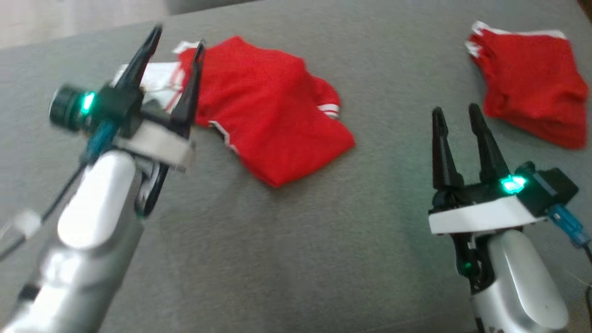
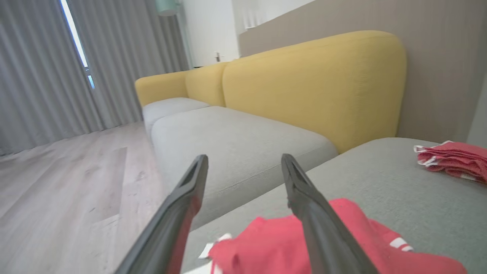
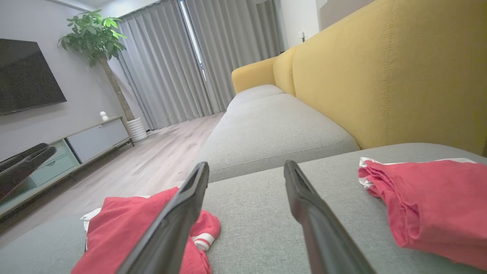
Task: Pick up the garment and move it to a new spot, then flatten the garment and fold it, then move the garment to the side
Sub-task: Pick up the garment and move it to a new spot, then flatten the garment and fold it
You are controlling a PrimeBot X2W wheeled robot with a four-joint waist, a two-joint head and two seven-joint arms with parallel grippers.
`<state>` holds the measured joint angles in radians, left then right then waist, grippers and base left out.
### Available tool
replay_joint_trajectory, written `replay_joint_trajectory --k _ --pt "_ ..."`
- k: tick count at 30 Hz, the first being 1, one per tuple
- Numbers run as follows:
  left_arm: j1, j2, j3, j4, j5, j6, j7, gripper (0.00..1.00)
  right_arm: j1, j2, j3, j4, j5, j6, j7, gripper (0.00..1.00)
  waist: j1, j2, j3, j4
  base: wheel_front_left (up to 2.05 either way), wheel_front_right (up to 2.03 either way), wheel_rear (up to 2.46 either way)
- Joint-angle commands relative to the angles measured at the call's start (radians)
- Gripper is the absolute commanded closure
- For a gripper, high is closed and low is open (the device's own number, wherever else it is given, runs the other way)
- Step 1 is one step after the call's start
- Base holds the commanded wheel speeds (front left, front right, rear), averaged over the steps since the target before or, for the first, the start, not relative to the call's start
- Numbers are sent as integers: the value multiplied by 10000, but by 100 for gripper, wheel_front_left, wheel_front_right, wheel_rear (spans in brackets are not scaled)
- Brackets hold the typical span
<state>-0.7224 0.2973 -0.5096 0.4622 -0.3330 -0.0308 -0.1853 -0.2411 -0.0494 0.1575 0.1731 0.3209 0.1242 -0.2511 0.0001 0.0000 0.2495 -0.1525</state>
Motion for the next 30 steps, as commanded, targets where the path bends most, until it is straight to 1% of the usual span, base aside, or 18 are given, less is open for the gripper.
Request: replay_joint_trajectory --k 1,4,8,11,14,15,17,19,21,23,30 --pt "169 401 522 -396 -123 149 -235 0 118 -8 113 -243 -144 65 -107 0 -1 0 -332 587 0 0 0" --pt "1144 451 734 -793 -320 392 -524 0 319 -8 -32 -114 -367 65 -107 0 -1 0 -578 1118 0 0 0" --pt "2550 448 991 -1429 -483 704 -710 0 529 -8 -116 113 -577 65 -107 0 -1 0 -835 1634 0 0 0" --pt "3573 189 1196 -1973 -562 1010 -752 0 666 -8 -165 349 -656 65 -107 0 -1 0 -999 1924 0 0 0" --pt "4373 -250 1581 -2668 -580 1203 -759 0 745 -8 -243 619 -737 65 -107 0 -1 0 -1061 2182 0 0 0" --pt "4373 -250 1581 -2668 -580 1203 -759 0 745 -8 -243 619 -737 65 -107 0 -1 0 -1061 2182 0 0 0" --pt "4718 -488 1784 -2979 -460 1234 -761 0 723 -8 -305 847 -850 65 -107 0 -1 0 -1062 2333 0 0 0" --pt "4879 -662 1878 -3117 -302 1150 -761 0 634 -8 -390 1160 -996 65 -107 0 -1 0 -1049 2480 0 0 0" --pt "4905 -772 1904 -3163 -117 1006 -762 0 448 -8 -491 1598 -1168 65 -54 0 -1 0 -1013 2601 0 0 0" --pt "4867 -860 1937 -3157 26 878 -762 0 221 -8 -627 2132 -1298 65 227 0 -1 0 -964 2717 0 0 0" --pt "4880 -1188 2095 -3050 342 645 -763 0 -670 -8 -654 3919 -1149 65 819 0 -1 0 -799 3017 0 0 0"
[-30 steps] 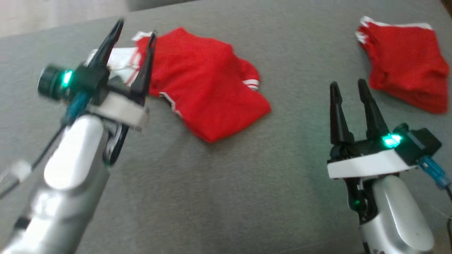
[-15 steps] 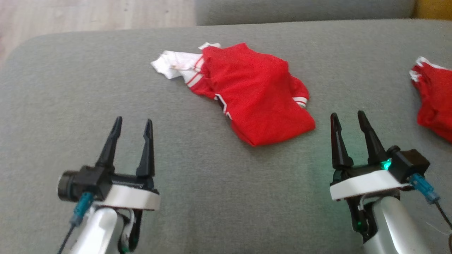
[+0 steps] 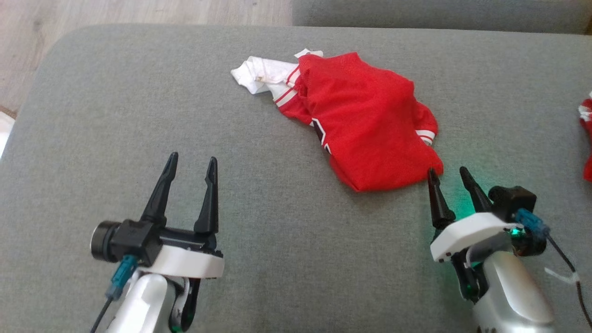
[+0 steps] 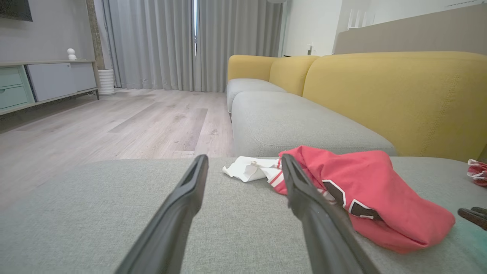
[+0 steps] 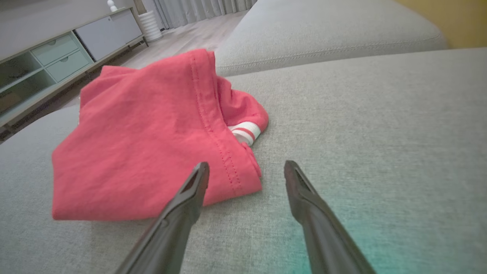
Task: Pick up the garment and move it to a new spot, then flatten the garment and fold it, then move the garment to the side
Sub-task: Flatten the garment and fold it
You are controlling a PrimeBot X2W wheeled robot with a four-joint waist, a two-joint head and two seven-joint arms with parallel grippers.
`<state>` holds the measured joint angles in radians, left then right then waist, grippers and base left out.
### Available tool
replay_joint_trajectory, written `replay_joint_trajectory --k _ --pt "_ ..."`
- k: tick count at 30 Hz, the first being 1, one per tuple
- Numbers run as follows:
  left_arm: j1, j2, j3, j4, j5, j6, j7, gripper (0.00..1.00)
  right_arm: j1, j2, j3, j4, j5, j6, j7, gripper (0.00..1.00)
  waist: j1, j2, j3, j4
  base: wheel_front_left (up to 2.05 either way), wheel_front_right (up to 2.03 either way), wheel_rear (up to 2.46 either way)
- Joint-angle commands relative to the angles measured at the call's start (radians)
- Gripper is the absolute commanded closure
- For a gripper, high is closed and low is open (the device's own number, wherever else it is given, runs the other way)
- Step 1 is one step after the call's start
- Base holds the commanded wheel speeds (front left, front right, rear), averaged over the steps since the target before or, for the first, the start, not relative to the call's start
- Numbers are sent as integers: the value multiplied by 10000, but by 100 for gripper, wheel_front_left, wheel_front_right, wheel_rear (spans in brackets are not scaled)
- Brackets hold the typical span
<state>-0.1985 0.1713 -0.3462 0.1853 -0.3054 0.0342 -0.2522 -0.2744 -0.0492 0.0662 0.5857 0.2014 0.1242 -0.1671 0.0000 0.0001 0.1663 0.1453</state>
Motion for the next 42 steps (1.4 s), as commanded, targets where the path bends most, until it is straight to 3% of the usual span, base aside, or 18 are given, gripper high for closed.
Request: replay_joint_trajectory --k 1,9,10,11,12,17,22,30,36,39,42 --pt "-333 25 479 -256 97 -34 -94 0 -455 -10 273 27 101 65 0 0 0 -1 57 71 0 0 0" --pt "-351 -274 691 52 344 -354 -94 0 -1406 -10 871 1746 595 65 -218 0 0 -1 152 249 0 0 0" --pt "-362 -302 720 80 368 -386 -95 0 -1503 -10 953 1910 585 65 -256 11 0 -1 151 257 0 0 0" --pt "-373 -332 743 105 394 -415 -95 0 -1601 -10 1013 2035 572 65 -338 89 0 -1 142 264 0 0 0" --pt "-379 -361 763 127 423 -442 -95 0 -1695 -10 1026 2133 551 65 -440 100 0 -1 127 268 0 0 0" --pt "-336 -470 932 176 535 -529 -95 0 -2016 -10 1070 2187 413 65 -832 100 0 -1 -16 247 0 0 0" --pt "-209 -615 1126 158 560 -595 -95 0 -2197 -10 1556 1231 280 65 -935 100 0 -1 -267 236 0 0 0" --pt "-72 -855 1410 139 541 -721 -95 0 -3506 -10 3544 -334 369 65 -728 100 0 -1 -644 437 0 0 0" --pt "162 -1033 1491 256 571 -825 -95 0 -6024 -10 5238 -742 1882 65 -412 100 0 -1 -1072 933 0 0 0" --pt "306 -1081 1554 291 588 -844 -95 0 -7316 -10 5058 -513 2739 65 -659 100 0 -1 -1259 1166 0 0 0" --pt "480 -1107 1669 256 618 -853 -95 0 -8389 -10 4184 -56 3282 65 -876 100 0 -1 -1353 1240 0 0 0"
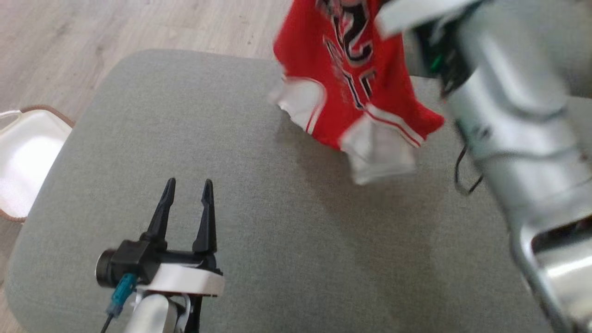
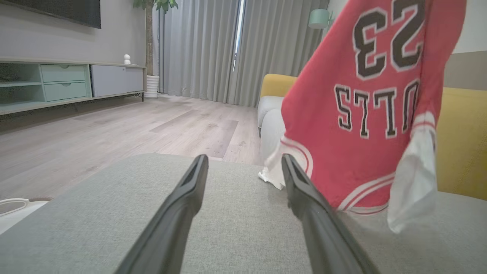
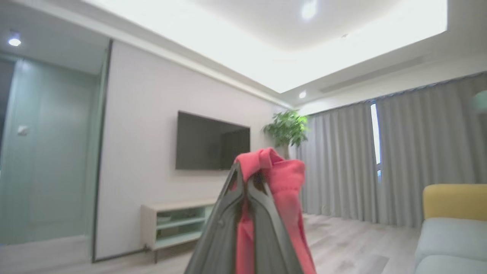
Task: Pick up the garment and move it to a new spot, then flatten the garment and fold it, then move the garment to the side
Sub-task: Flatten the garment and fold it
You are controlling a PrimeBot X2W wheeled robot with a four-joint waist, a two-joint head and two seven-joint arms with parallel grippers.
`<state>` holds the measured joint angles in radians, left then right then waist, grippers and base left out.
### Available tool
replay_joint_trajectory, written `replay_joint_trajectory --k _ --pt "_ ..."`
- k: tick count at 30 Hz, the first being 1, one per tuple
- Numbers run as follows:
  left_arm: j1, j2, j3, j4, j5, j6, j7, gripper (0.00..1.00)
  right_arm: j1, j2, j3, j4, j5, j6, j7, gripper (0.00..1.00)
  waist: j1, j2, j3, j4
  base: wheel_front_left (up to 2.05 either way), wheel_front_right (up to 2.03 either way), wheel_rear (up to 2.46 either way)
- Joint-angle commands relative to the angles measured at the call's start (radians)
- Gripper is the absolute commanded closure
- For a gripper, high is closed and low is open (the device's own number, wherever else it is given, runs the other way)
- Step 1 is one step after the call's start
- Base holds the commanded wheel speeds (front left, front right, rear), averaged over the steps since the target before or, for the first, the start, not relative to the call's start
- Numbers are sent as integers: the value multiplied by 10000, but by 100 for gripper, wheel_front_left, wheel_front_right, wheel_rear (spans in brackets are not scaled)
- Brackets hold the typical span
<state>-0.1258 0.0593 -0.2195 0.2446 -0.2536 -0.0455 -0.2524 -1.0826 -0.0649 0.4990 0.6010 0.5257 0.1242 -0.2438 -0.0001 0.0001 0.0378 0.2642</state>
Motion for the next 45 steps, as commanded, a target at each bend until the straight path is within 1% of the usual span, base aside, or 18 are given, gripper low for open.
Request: replay_joint_trajectory --k 1,4,7,11,14,16,17,18,20,22,25,27,31,32,37,40,42,45 --pt "-184 9 454 -356 114 -59 -93 0 -564 147 -542 9 11 65 -142 100 1 -1 -87 38 0 0 0" --pt "-17 4 691 -460 154 -41 -93 0 -816 147 -1931 759 -439 65 -171 100 1 -1 -64 -164 0 0 0" --pt "66 -1 904 -558 193 -47 -93 0 -323 58 -3067 1587 -1305 65 -175 100 1 -1 62 -499 0 0 0" --pt "10 -26 851 -590 316 -127 -93 0 931 -545 -4240 3030 -2288 65 -177 100 1 -1 211 -906 0 0 0" --pt "-88 -50 761 -583 314 -160 -93 0 1961 -1047 -5039 3856 -2964 65 -178 100 1 -1 351 -1178 0 0 0" --pt "-149 -62 678 -579 329 -171 -93 0 2454 -1274 -5685 4405 -3301 65 -178 100 1 -1 430 -1369 0 0 0" --pt "-164 -66 638 -585 340 -164 -93 0 2631 -1331 -5933 4642 -3512 65 -178 85 1 -1 452 -1464 0 0 0" --pt "-179 -70 616 -597 346 -150 -93 0 2742 -1329 -6136 4806 -3702 65 -178 0 1 -1 480 -1560 0 0 0" --pt "-232 -75 596 -609 355 -139 -93 0 2859 -1232 -6380 4773 -4078 65 -178 0 1 -1 509 -1731 0 0 0" --pt "-295 -78 649 -614 357 -134 -93 0 2947 -1010 -6563 4479 -4379 65 -178 0 1 -1 518 -1910 0 0 0" --pt "-337 -82 701 -655 391 -130 -93 0 3201 -551 -6537 3682 -4722 65 -179 0 1 -1 477 -2142 0 0 0" --pt "-378 -83 761 -651 409 -149 -93 0 3467 -280 -6428 2906 -4723 65 -179 0 1 -1 458 -2274 0 0 0" --pt "-470 -84 907 -690 448 -176 -93 0 4458 50 -5470 944 -4227 65 -179 0 1 -1 463 -2513 0 0 0" --pt "-470 -84 907 -690 448 -176 -93 0 4458 50 -5470 944 -4227 65 -179 0 1 -1 463 -2513 0 0 0" --pt "-579 -86 1038 -687 468 -215 -93 0 6521 135 -4728 -1635 -3502 65 -179 0 1 -1 453 -2702 0 0 0" --pt "-617 -87 1143 -666 446 -242 -93 0 7756 142 -4316 -2848 -2973 65 -179 0 1 -1 490 -2807 0 0 0" --pt "-631 -88 1230 -591 424 -254 -93 0 8376 143 -4154 -3362 -2685 65 -179 0 1 -1 522 -2898 0 0 0" --pt "-718 -35 1347 -355 458 -267 -93 0 8801 144 -4003 -3784 -2572 65 -179 0 1 -1 629 -3052 0 0 0"
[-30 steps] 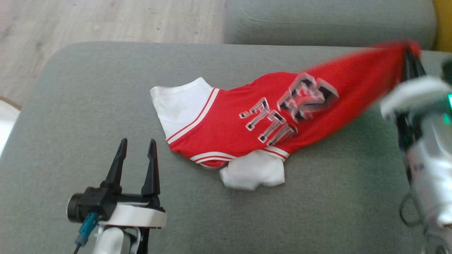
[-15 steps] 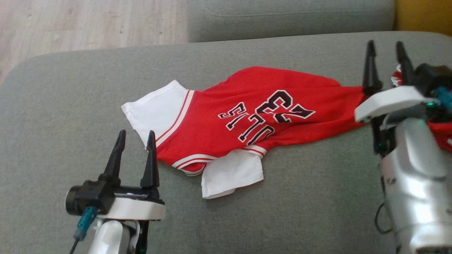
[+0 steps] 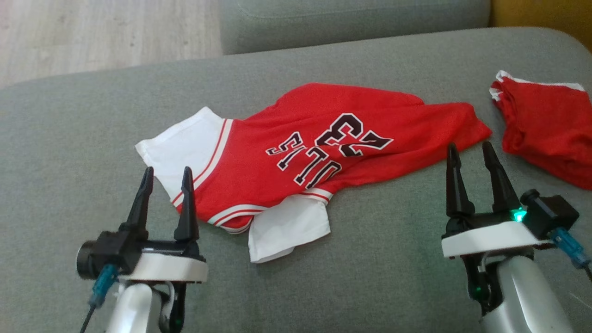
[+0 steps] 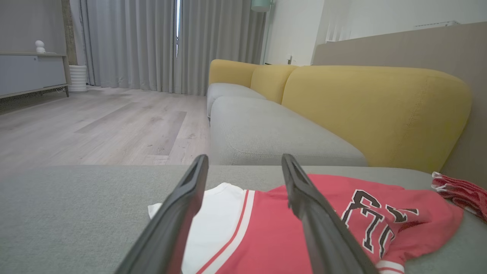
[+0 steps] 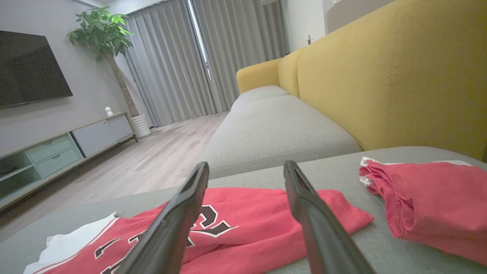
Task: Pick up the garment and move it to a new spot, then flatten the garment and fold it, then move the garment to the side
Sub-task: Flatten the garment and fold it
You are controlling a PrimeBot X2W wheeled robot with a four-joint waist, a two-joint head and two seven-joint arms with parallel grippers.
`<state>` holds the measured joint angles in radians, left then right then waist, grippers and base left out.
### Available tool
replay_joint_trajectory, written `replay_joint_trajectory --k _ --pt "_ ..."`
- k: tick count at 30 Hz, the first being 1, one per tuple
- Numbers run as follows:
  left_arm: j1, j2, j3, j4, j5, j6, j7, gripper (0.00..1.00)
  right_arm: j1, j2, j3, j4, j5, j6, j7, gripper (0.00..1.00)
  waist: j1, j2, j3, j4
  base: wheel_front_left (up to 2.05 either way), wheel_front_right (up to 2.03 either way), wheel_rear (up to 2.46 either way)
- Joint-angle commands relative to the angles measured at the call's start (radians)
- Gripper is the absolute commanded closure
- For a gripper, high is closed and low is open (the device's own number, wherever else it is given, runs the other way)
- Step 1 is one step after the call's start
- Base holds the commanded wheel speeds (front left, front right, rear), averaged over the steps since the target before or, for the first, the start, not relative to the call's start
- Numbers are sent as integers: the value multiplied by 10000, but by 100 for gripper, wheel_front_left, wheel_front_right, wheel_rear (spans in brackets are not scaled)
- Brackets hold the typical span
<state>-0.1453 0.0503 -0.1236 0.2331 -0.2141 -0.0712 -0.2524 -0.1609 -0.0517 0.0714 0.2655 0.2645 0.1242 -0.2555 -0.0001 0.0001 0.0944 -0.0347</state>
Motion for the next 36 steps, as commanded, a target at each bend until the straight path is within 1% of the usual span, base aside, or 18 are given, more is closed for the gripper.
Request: replay_joint_trajectory --k 1,4,7,8,10,12,16,18,21,28,29,30,31,32,36 --pt "-596 117 445 -136 82 -7 -93 0 -385 12 319 -515 68 65 -62 0 1 -1 119 -119 0 0 0" --pt "-999 448 546 383 176 6 69 0 -480 13 319 -752 52 65 -62 0 1 -1 389 -245 0 0 0" --pt "-1686 885 641 943 285 30 651 0 -606 13 209 -876 2 65 -62 0 1 -1 699 -337 0 0 0" --pt "-2208 1207 656 1365 327 -13 1264 0 -672 13 160 -922 -7 65 -62 0 1 -1 924 -412 0 0 0" --pt "-2756 1500 684 1818 292 -79 1930 0 -748 13 141 -969 24 65 -62 0 1 -1 1166 -496 0 0 0" --pt "-3233 1808 694 2472 309 -79 2921 0 -811 13 148 -1008 79 65 -62 0 1 -1 1376 -579 0 0 0" --pt "-4005 2354 704 3599 498 186 4681 0 -913 14 254 -1070 224 65 -62 0 1 -1 1730 -756 0 0 0" --pt "-4267 2506 749 3965 499 296 5208 0 -960 14 271 -1100 290 65 -62 0 1 -1 1882 -827 0 0 0" --pt "-4472 2646 711 4356 505 326 5771 0 -1024 14 275 -1147 340 65 -62 0 1 -1 2049 -911 0 0 0" --pt "-4625 2544 570 4557 124 -88 5960 0 -1072 14 187 -1209 403 65 -62 0 1 -1 2266 -1000 0 0 0" --pt "-4634 2518 521 4569 55 -165 5993 12 -1074 14 184 -1206 408 65 -63 0 1 -1 2276 -1004 0 0 0" --pt "-4653 2499 475 4555 -7 -229 5985 73 -1079 14 187 -1202 410 65 -63 0 1 -1 2285 -1008 0 0 0" --pt "-4653 2499 475 4555 -7 -229 5985 73 -1079 14 187 -1202 410 65 -63 0 1 -1 2285 -1008 0 0 0" --pt "-4675 2495 426 4525 -47 -277 5947 100 -1092 14 199 -1192 412 65 -63 0 1 -1 2292 -1015 0 0 0" --pt "-4936 2627 341 4266 -103 -375 5398 100 -1210 14 266 -1185 444 65 -63 0 1 -1 2345 -1075 0 0 0"
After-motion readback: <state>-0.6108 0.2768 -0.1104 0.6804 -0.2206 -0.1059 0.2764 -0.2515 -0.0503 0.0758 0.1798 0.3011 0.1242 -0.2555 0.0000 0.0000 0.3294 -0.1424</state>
